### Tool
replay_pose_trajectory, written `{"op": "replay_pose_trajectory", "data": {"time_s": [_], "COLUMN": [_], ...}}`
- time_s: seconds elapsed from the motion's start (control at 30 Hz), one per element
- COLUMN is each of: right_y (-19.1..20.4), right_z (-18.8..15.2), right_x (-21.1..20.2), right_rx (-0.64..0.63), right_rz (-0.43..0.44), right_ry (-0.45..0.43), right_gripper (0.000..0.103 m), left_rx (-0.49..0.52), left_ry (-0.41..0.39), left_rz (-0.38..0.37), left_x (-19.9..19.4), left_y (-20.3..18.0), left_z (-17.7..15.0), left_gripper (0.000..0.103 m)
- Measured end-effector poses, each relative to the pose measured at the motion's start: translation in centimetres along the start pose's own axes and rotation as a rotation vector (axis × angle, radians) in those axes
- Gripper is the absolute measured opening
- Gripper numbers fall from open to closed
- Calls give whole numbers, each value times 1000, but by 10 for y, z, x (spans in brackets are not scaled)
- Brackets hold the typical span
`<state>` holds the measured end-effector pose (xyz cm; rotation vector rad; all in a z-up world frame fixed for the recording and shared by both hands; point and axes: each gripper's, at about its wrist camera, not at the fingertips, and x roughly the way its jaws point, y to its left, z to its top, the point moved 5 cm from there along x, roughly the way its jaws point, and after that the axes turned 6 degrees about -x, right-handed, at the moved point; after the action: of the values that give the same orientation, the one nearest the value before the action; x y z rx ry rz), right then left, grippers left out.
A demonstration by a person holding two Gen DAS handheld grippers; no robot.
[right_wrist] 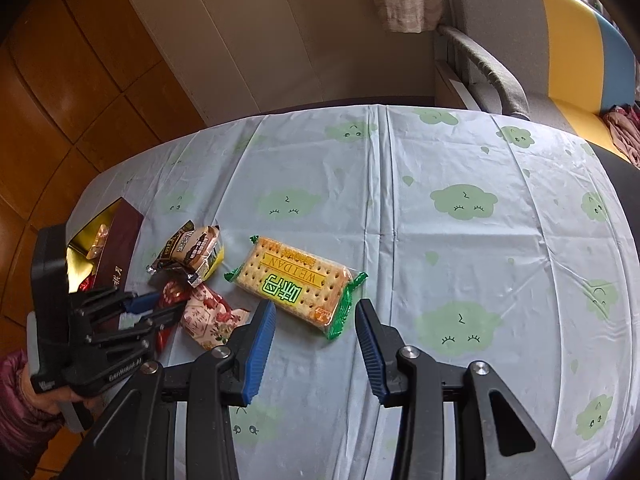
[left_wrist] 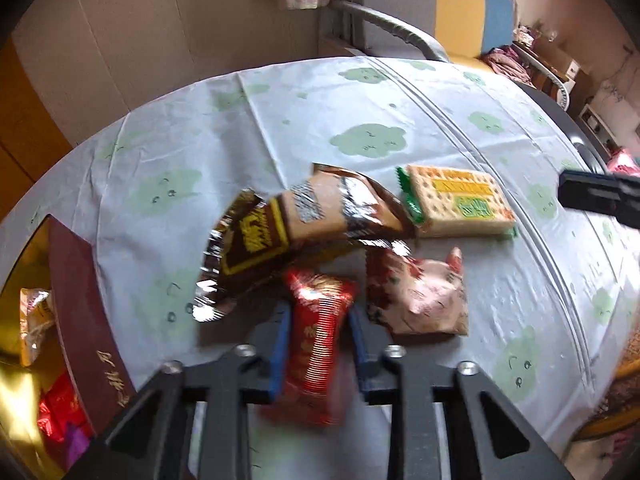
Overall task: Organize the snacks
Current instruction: 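Grasp the red-gold wrapped candy with the left tool while the right tool grasps the floral-printed pack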
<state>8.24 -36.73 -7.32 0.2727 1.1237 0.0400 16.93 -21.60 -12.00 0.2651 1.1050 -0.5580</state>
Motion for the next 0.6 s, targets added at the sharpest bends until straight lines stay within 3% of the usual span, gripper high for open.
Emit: {"op": "replay_pose_trajectory", "data": {"time_s": [0.37,0.6], "right_y": [1,33], "right_z": [-6,-12], "right_x": [7,13], "right_rx": [-10,-105], "right_rz": [-11,122], "right_ry": [38,67], "right_gripper": [42,42], "left_rx": [-12,6], "left_ry": [-64,-94], "left_rz": [-61,-35], "left_x": [-42,-46], "left_y": [-34,-44], "left_z": [-70,-101], "left_gripper": [22,23]}}
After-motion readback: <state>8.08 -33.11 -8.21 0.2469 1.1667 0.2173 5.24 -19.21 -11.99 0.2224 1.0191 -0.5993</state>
